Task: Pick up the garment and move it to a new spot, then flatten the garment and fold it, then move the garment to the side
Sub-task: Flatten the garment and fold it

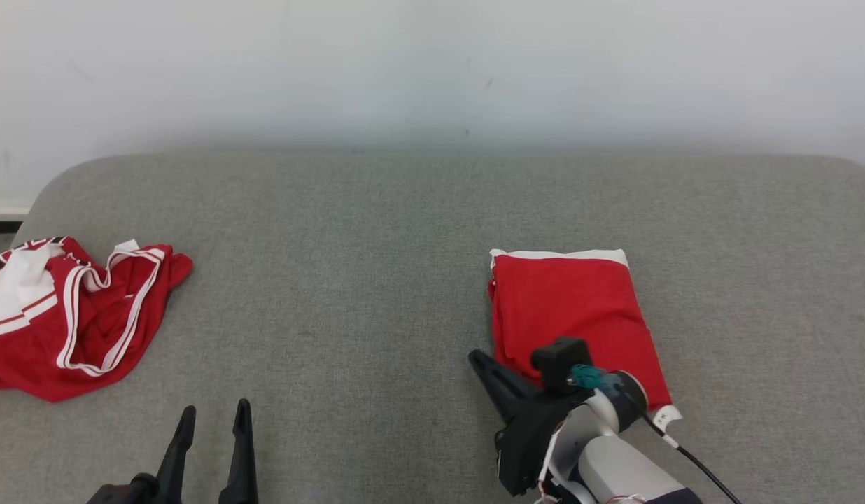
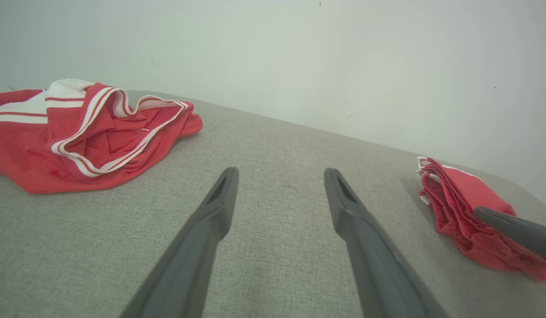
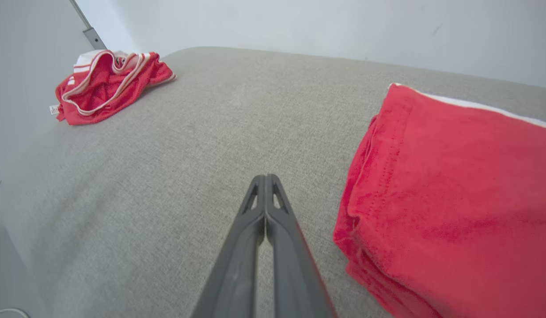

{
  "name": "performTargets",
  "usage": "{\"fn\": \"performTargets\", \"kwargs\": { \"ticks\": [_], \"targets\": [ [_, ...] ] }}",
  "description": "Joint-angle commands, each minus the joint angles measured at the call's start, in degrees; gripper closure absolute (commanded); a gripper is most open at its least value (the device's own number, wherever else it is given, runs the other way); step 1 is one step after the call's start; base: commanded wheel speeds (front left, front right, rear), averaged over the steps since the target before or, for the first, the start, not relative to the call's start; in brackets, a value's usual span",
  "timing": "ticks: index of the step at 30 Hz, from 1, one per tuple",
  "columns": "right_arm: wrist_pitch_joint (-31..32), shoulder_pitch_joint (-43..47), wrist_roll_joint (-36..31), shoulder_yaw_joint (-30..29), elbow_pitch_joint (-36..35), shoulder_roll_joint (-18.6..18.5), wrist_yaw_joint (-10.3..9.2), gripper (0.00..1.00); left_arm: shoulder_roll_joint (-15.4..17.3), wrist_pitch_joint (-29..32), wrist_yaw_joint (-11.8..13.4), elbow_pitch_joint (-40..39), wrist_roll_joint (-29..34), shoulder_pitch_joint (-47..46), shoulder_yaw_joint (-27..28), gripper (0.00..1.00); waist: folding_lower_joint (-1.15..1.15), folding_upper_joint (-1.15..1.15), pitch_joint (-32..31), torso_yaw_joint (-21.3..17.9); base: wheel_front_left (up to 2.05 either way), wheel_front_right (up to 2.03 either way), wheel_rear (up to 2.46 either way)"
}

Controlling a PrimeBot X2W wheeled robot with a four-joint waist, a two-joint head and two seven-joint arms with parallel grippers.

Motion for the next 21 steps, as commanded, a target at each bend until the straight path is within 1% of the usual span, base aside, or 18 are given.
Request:
{"fn": "performTargets", "kwargs": {
  "ticks": [1, 2, 3, 4, 5, 6, 9, 14, 18, 21],
  "targets": [
    [-1.7, 0.9, 0.2, -1.4, -0.6, -0.1, -0.16, 1.0, 0.0, 0.0, 0.3, 0.1, -0.1, 0.8, 0.4, 0.0, 0.0, 0.0, -1.1, -1.0, 0.0, 0.0, 0.0],
    [-2.8, 1.3, 0.2, -2.3, -1.2, -0.1, -0.16, 1.0, 0.0, 0.0, 0.4, 0.1, -0.2, 1.0, 0.5, 0.0, 0.0, 0.0, -1.6, -1.2, 0.0, 0.0, 0.0],
    [-4.2, 1.7, -0.4, -3.6, -1.8, -0.1, -0.16, 0.77, 0.0, 0.0, 0.5, 0.1, -0.3, 1.2, 0.7, 0.0, 0.0, 0.0, -2.0, -1.5, 0.0, 0.0, 0.0],
    [-5.3, 2.1, -1.2, -5.0, -2.2, -0.1, -0.16, 0.56, 0.0, 0.0, 0.5, 0.2, -0.5, 1.3, 1.0, 0.0, 0.0, 0.0, -2.5, -1.9, 0.0, 0.0, 0.0],
    [-6.2, 2.9, -1.7, -6.4, -2.7, -0.2, -0.16, 0.05, 0.0, 0.0, 0.6, 0.2, -0.5, 1.4, 1.1, 0.0, 0.0, 0.0, -2.9, -2.2, 0.0, 0.0, 0.0],
    [-7.1, 3.6, -2.2, -8.1, -3.4, -0.3, -0.16, 0.0, 0.0, 0.0, 0.7, 0.0, -0.6, 1.5, 1.3, 0.0, 0.0, 0.0, -3.3, -2.5, 0.0, 0.0, 0.0],
    [-8.8, 6.0, -5.0, -13.4, -6.1, -0.9, -0.16, 0.0, 0.0, 0.0, 0.8, -0.4, -0.6, 1.8, 1.8, 0.0, 0.0, 0.0, -4.0, -3.4, 0.0, 0.0, 0.0],
    [-10.0, 10.9, -9.8, -22.1, -12.0, -1.9, -0.16, 0.0, 0.0, 0.0, 1.0, -1.0, 0.5, 1.3, 2.3, 0.0, 0.0, 0.0, -4.8, -4.7, 0.0, 0.0, 0.0],
    [-10.9, 14.6, -13.4, -27.1, -16.1, -2.8, -0.16, 0.0, 0.0, 0.0, 1.3, -1.3, 1.6, 1.1, 2.5, 0.0, 0.0, 0.0, -5.4, -5.7, 0.0, 0.0, 0.0],
    [-11.2, 17.3, -15.3, -30.4, -17.6, -3.2, -0.16, 0.0, 0.0, 0.0, 1.4, -1.2, 1.8, 1.1, 2.9, 0.0, 0.0, 0.0, -5.8, -6.2, 0.0, 0.0, 0.0]
  ]
}}
